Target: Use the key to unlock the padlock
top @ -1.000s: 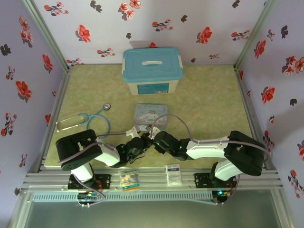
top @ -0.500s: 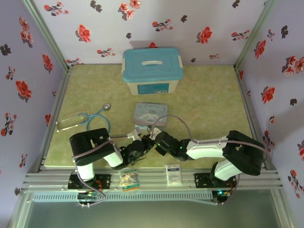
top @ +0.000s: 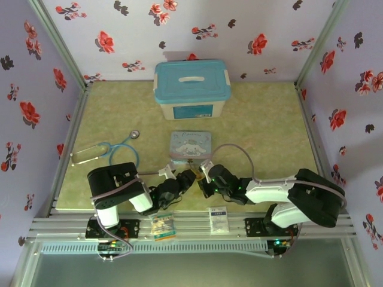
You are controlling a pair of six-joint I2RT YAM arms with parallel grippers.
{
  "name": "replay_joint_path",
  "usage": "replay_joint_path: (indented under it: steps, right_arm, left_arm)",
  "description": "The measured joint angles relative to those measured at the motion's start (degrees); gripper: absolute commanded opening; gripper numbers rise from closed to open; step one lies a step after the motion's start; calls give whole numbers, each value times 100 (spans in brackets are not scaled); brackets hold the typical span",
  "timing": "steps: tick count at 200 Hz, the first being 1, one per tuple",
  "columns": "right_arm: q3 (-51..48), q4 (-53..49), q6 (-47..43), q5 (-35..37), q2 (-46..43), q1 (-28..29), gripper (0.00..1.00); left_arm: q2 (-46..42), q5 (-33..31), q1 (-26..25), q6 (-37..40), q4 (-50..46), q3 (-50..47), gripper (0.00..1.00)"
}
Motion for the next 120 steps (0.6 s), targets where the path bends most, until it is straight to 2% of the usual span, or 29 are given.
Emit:
replay_joint_path:
  steps: [52,84,100,120]
  right_arm:
    - [-398,702,597,-1064,-98,-651,7]
    - [-442,890,833,-1460,-90,-800,6]
    - [-442,957,909,-1537,-46,-811,6]
    - [-442,1093,968,-1641,37,-837,6]
  left_arm:
    - [-52,2,4,66,-164,96,30]
    - [-236,-55,7,144,-389,105,31]
    - [-345,-81,7,186,-531,90,25]
    - [-599,-116,11,251,-850,94,23]
